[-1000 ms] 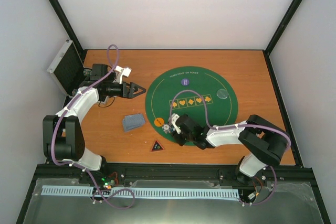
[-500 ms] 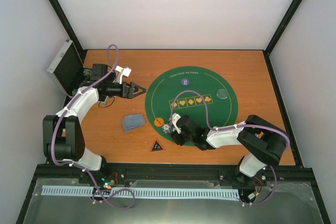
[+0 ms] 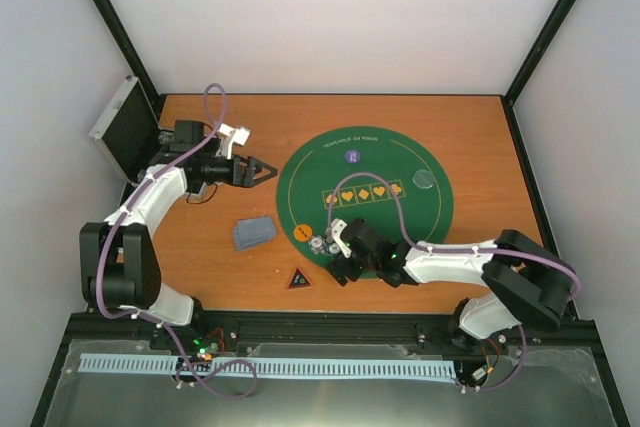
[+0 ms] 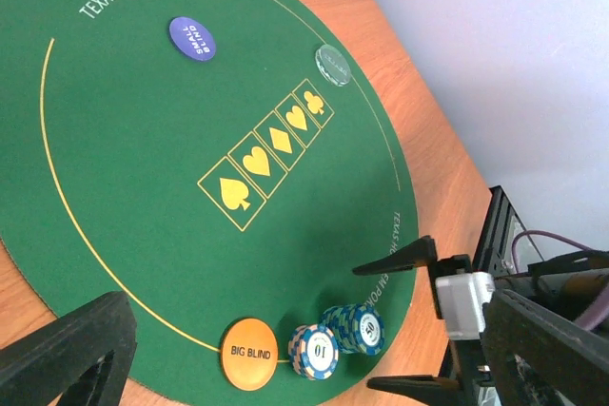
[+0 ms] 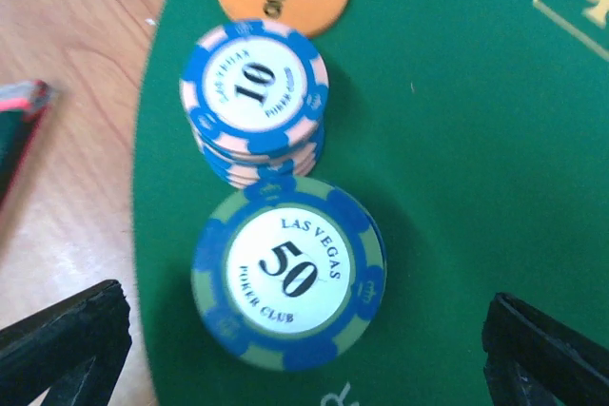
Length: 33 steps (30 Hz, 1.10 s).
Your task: Distribute texas hold em gaming equipment
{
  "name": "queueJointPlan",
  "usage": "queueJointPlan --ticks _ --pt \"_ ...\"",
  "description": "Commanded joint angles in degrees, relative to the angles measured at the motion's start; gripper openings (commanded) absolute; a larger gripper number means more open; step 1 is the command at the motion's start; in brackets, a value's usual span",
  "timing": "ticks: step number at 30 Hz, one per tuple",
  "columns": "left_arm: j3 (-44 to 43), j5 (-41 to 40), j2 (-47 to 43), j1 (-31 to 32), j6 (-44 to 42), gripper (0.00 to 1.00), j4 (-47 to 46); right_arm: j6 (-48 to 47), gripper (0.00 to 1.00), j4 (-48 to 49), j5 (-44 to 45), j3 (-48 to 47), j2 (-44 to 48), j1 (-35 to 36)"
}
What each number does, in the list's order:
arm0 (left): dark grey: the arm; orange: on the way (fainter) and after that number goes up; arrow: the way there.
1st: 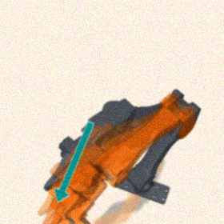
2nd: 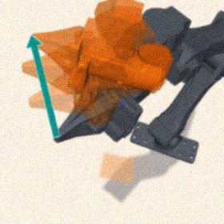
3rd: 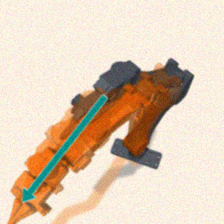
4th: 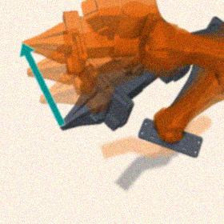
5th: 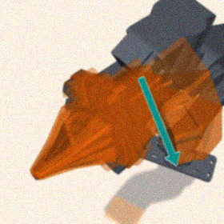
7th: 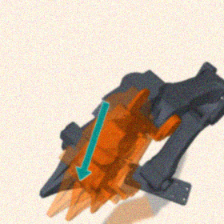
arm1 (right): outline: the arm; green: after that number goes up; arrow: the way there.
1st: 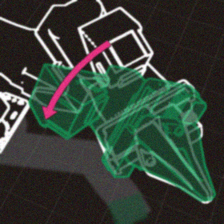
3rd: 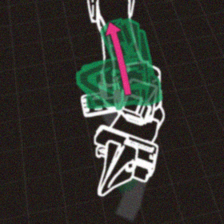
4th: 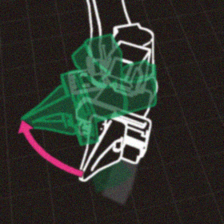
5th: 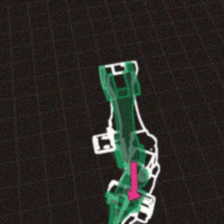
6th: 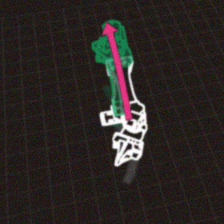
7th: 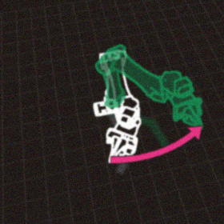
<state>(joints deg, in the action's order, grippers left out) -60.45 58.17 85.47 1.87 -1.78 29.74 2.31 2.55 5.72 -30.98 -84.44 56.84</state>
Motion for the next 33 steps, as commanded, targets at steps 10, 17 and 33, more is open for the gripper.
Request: queueJointPlan --ticks 10,17,33 --pt "-9.6 -9.8 0.1 -0.4 -12.3 1.0 9.7 -9.1 1.0 -16.6 -8.5 -13.2 20.4 0.5" --pt "-9.4 -39.0 -0.4 -7.3 -18.7 0.97 8.6 -12.6 1.0 -18.6 -4.4 -15.2 26.1 -1.6" --pt "-4.2 -67.4 11.8 -23.0 -22.7 0.54 -11.1 -11.9 1.0 -19.1 -4.4 -16.7 22.5 -2.1"
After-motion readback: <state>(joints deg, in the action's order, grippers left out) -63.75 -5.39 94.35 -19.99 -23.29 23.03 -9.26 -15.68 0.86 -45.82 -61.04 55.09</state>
